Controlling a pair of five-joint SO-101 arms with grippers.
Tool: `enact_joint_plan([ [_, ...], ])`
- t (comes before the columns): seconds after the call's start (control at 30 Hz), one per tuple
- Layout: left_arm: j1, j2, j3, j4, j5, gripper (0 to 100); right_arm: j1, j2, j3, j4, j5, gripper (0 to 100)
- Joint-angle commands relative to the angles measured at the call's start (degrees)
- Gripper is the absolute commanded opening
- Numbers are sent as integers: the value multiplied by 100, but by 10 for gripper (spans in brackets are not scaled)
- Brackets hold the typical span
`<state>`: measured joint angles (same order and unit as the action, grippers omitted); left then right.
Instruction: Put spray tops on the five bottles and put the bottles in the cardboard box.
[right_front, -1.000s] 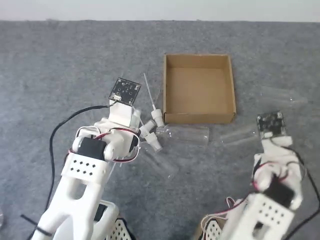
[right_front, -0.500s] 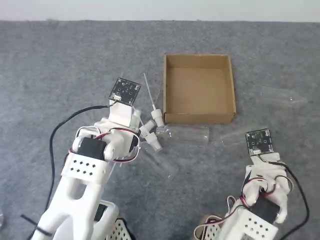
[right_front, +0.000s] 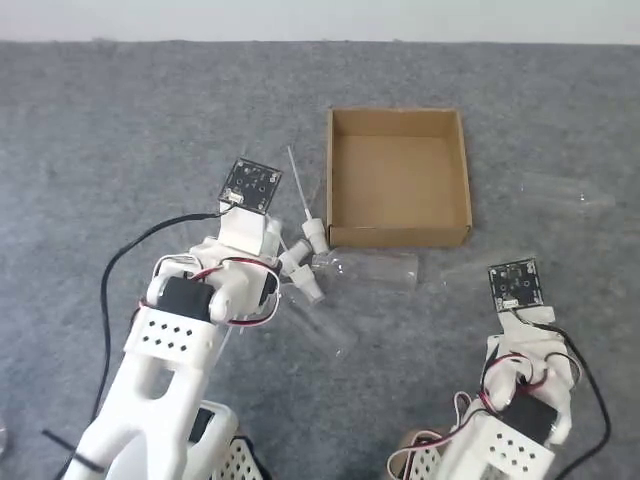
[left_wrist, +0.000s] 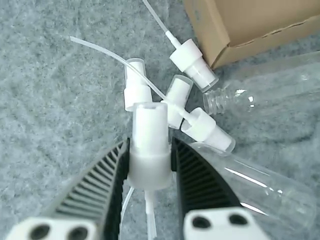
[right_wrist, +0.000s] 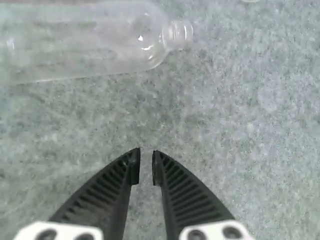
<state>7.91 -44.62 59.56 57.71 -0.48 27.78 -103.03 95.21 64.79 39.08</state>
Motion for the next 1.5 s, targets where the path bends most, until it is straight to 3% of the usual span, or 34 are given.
enact_joint_plan([
  [0.0, -53, -185, -40, -123, 0, 13, -22, -75, 123, 13, -18, 6],
  [1.23, -44, -185, -31, -97, -211, 13, -22, -75, 123, 13, -35, 6],
  [1.47, -44, -185, -31, -105, -211, 13, -145, -110, 123, 1226, 0, 6],
])
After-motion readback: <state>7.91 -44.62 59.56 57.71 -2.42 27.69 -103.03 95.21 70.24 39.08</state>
